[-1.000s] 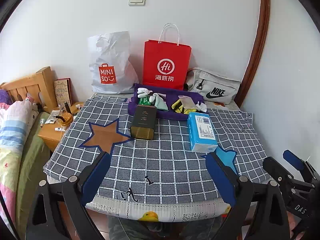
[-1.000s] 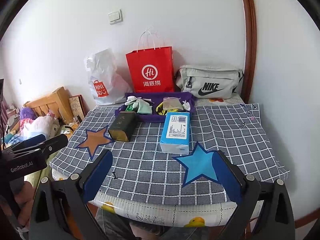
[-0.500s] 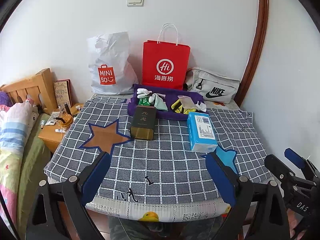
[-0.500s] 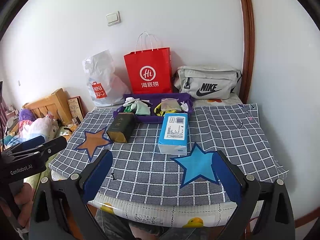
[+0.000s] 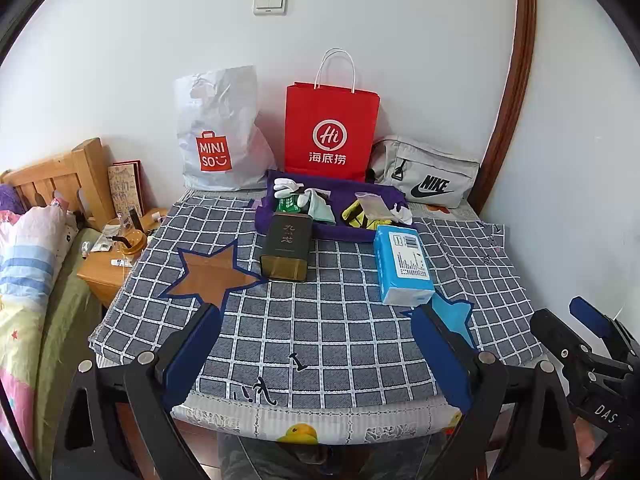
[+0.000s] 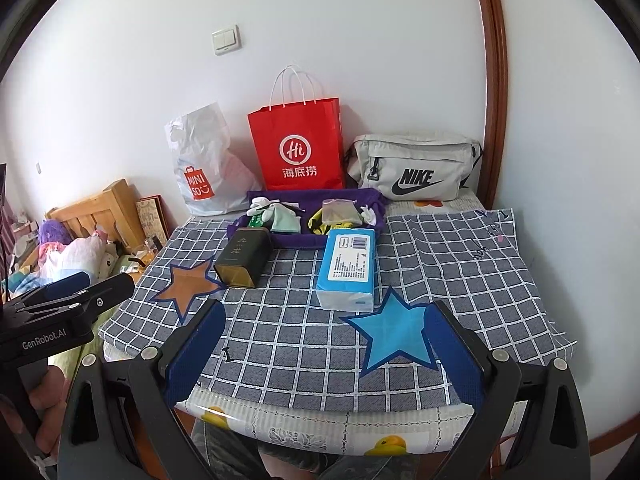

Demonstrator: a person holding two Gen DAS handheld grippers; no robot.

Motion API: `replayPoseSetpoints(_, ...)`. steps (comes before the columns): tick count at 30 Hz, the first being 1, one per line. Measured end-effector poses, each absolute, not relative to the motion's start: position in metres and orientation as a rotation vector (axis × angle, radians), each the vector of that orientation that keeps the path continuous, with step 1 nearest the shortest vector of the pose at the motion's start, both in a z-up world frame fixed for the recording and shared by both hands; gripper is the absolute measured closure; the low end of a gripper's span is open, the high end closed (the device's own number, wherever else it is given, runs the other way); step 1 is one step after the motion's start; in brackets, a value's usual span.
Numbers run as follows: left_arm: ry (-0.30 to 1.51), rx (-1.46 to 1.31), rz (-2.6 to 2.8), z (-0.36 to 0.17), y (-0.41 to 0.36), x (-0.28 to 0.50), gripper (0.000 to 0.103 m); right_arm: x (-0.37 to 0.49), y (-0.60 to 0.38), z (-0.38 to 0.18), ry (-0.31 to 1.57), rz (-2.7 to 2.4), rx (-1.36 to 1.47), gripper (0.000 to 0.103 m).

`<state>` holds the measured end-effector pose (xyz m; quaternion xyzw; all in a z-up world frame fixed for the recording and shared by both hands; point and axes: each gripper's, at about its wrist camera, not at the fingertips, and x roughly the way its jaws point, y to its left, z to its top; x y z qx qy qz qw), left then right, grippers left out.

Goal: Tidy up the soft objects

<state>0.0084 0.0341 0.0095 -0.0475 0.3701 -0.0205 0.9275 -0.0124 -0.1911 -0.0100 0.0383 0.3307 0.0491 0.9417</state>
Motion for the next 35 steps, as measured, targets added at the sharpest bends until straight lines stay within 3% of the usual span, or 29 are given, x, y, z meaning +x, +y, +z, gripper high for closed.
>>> replayPoseSetpoints(35,0.76,-0.093,-0.037,0.0096,0.0413,0.0092,0.007,-0.0146,-0.1852,-0.0093,0.672,0.093,0.077,0.004)
